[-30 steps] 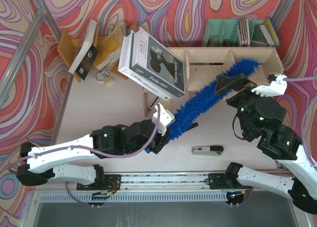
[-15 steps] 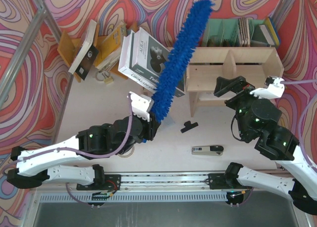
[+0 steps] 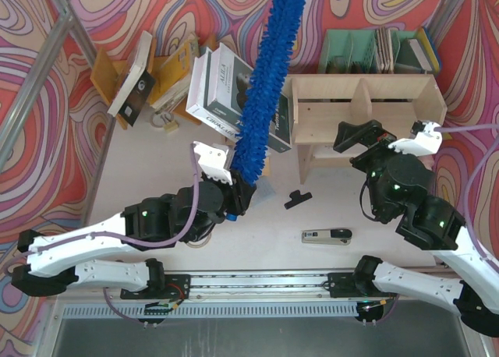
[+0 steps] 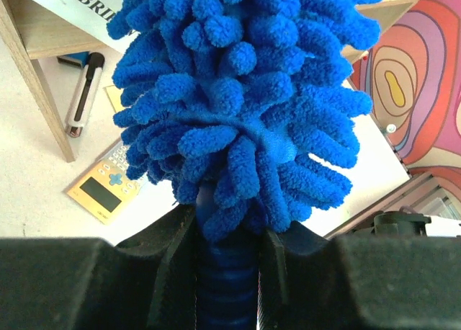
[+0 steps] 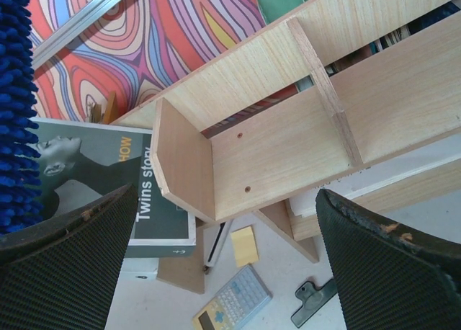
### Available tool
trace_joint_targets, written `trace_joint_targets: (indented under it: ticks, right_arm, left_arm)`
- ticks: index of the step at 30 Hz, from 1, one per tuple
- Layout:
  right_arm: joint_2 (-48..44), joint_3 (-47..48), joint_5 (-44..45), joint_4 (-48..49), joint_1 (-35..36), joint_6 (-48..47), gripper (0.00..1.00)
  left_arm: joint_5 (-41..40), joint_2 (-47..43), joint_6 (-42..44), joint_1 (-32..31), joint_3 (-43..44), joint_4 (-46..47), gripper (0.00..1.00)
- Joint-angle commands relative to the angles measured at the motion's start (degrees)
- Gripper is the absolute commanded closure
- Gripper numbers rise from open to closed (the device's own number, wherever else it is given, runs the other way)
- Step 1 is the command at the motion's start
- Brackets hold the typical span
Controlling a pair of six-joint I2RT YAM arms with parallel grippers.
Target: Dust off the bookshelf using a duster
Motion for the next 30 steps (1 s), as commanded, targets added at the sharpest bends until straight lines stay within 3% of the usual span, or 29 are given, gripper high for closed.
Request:
trace_joint_targets:
  ticks: [1,13,18,30]
  right_arm:
    - [-0.07,-0.48,1.99,0.00,0.03,0.76,0.01]
    - [-0.46,-1.23,2.97,0.03,0.04,1.15,0.01]
    - [-0.15,-1.23,4.22,1.19,0.03,-0.60,0.01]
    - [-1.07,-2.05,4.32,0.98,0.04,-1.65,0.01]
  left_arm:
    - [-3.62,0.34,-2.73,-0.08,-0.58,3.46,1.00]
    - [0.93,8.08,-10.42,-0.08,2.78,0.18,1.00]
    - [2.39,9.65,-15.56,-0.58,4.98,4.75,1.00]
    - [-14.28,14.38,-28.48,-10.88,10.99,-3.41,1.00]
